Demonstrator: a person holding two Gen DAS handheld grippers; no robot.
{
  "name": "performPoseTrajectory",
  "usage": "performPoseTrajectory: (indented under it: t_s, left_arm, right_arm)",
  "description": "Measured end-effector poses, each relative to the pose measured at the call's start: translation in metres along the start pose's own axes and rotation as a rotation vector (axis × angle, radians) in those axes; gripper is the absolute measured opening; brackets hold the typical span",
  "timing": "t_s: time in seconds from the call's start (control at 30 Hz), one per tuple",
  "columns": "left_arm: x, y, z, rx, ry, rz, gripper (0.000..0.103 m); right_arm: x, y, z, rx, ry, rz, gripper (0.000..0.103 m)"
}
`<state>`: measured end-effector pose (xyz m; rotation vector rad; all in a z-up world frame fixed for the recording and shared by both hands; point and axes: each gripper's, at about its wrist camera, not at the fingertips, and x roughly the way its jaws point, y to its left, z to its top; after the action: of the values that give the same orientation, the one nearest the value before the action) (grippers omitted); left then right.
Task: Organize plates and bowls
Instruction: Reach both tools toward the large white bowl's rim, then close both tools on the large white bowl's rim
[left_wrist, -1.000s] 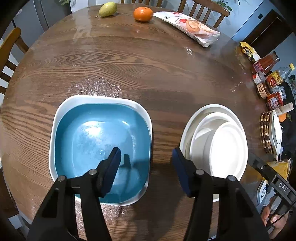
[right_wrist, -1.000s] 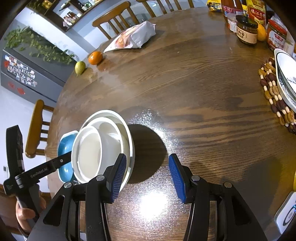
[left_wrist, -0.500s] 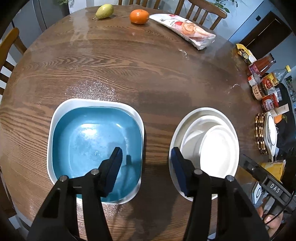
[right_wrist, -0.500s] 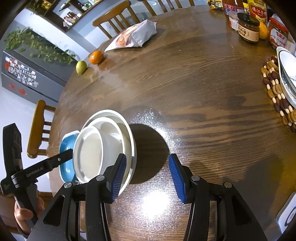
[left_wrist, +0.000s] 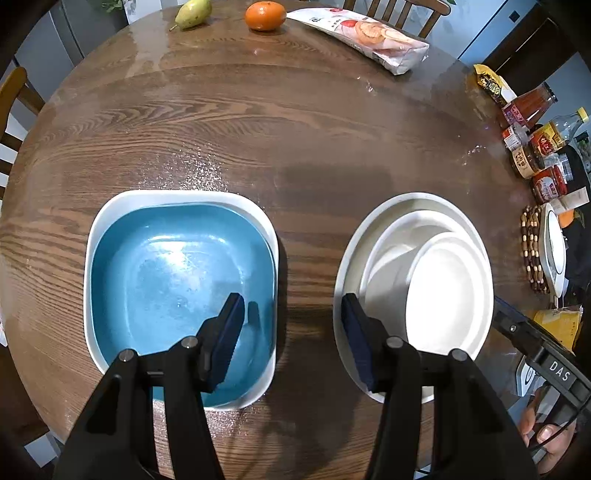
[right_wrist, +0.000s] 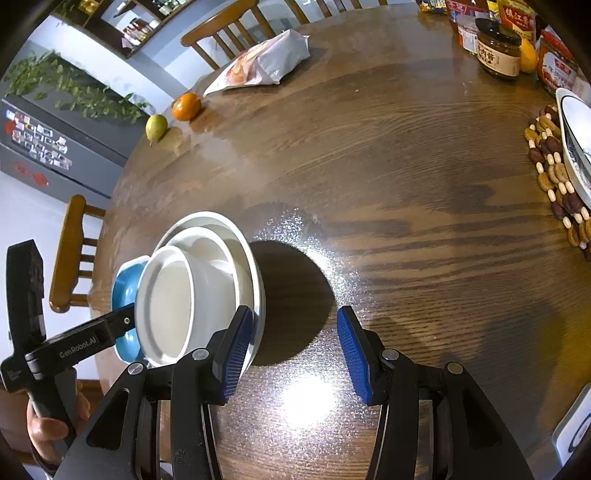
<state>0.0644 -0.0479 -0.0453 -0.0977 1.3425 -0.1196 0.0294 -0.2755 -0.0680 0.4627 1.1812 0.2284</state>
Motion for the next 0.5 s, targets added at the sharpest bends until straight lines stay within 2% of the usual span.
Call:
performPoseTrajectory:
  t_s: [0.1,0.3,0.4,0.5]
  left_arm:
    - [0.001,-0.001,0.001,0.0,-0.002,0.004,0.051]
    - [0.0,-0.009,0.0,0.03,-0.033,0.03,0.045]
    - [0.001,-0.012,0.0,0.035,-0.041,0.025,0.037]
    - [0.0,-0.016,-0.001,0.044,-0.055,0.028,0.029]
  right_arm:
    - [0.003,-0.002,0.002,0.005,0.008,0.006,0.05]
    - [0.01,0.001,0.002,0.003,0.015,0.012,0.044]
    - [0.009,0.001,0.002,0.001,0.009,0.02,0.04]
    - [0.009,0.003,0.001,-0.006,0.008,0.038,0.031]
